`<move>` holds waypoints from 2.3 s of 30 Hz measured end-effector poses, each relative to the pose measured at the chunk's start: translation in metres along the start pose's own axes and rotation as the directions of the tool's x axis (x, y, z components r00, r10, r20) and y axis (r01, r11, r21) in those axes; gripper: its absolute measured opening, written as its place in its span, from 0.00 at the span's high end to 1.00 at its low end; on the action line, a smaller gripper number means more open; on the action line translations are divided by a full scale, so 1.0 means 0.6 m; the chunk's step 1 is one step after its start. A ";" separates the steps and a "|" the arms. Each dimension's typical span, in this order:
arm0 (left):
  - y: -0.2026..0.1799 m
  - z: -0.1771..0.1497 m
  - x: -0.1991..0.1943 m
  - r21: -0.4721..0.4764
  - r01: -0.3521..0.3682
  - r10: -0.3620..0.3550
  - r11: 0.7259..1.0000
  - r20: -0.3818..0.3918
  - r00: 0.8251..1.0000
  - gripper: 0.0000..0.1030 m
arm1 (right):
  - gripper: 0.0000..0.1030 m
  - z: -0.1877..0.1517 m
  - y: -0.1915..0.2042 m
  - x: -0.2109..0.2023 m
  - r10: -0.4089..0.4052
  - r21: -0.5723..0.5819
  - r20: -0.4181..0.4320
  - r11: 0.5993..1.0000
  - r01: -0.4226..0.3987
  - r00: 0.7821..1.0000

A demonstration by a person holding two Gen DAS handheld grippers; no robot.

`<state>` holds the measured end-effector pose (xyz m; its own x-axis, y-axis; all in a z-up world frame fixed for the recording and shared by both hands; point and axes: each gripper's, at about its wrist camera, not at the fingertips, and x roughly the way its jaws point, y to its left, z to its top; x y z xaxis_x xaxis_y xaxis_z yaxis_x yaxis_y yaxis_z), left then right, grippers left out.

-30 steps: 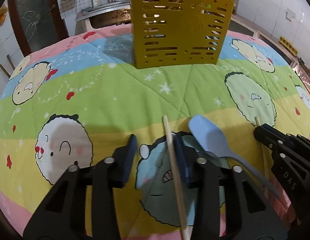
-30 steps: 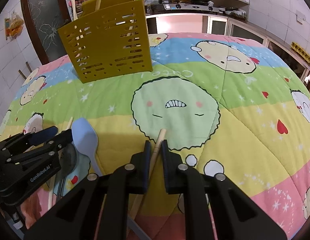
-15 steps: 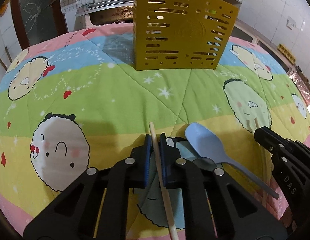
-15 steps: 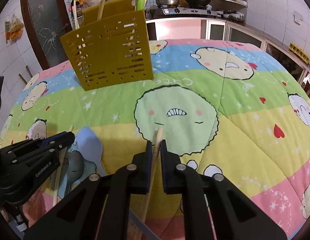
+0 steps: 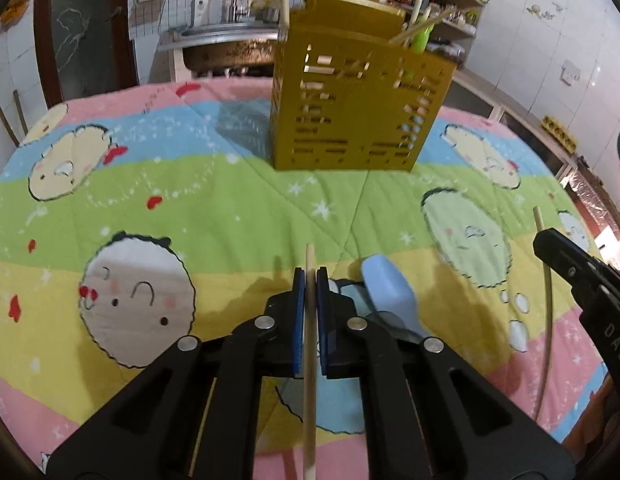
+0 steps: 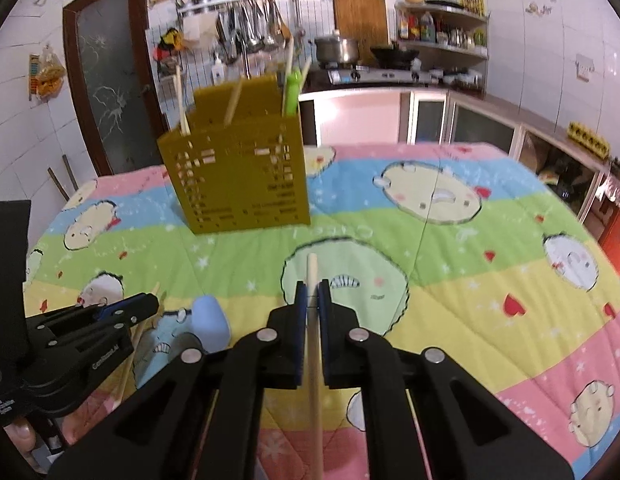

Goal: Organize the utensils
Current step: 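Lift both chopsticks upright and carry them above the yellow caddy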

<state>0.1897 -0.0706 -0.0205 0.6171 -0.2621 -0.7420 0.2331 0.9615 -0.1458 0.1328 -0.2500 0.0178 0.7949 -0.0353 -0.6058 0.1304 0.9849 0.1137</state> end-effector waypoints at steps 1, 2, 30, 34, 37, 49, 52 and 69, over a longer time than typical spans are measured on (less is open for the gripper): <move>0.000 0.002 -0.006 -0.001 0.004 -0.004 1.000 0.009 1.000 0.96 | 0.94 0.002 0.000 -0.005 0.002 -0.001 0.008 1.000 -0.002 1.000; 0.001 0.004 -0.016 -0.003 0.010 -0.010 1.000 0.021 1.000 0.96 | 0.94 0.005 0.001 -0.011 0.005 -0.003 0.017 1.000 -0.005 1.000; 0.020 -0.001 -0.212 0.013 0.010 -0.014 1.000 0.382 0.924 0.96 | 0.94 0.003 -0.043 -0.128 0.049 0.037 0.258 0.997 -0.060 0.965; 0.023 0.001 -0.221 0.007 0.009 -0.011 1.000 0.416 0.909 0.96 | 0.94 0.009 -0.045 -0.139 0.052 0.033 0.294 0.997 -0.064 0.954; 0.022 0.000 -0.221 0.013 0.002 -0.007 1.000 0.430 0.903 0.96 | 0.94 0.010 -0.044 -0.140 0.054 0.031 0.306 0.997 -0.067 0.951; 0.020 0.016 -0.216 0.038 -0.015 -0.005 0.999 0.468 0.884 0.96 | 0.94 0.026 -0.035 -0.122 0.046 0.022 0.335 0.998 -0.057 0.941; 0.022 0.027 -0.212 0.038 -0.022 0.001 0.999 0.478 0.879 0.96 | 0.94 0.035 -0.033 -0.114 0.044 0.020 0.341 0.998 -0.054 0.939; -0.017 0.190 -0.207 0.067 -0.063 0.011 0.996 0.596 0.803 0.96 | 0.94 0.178 -0.006 -0.086 0.034 -0.015 0.477 0.999 -0.031 0.878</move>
<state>0.1963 -0.0572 0.1479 0.9459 -0.2497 -0.2072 0.2438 0.9683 -0.0542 0.1549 -0.2699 0.1329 0.9852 -0.0781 -0.1529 0.0970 0.9880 0.1202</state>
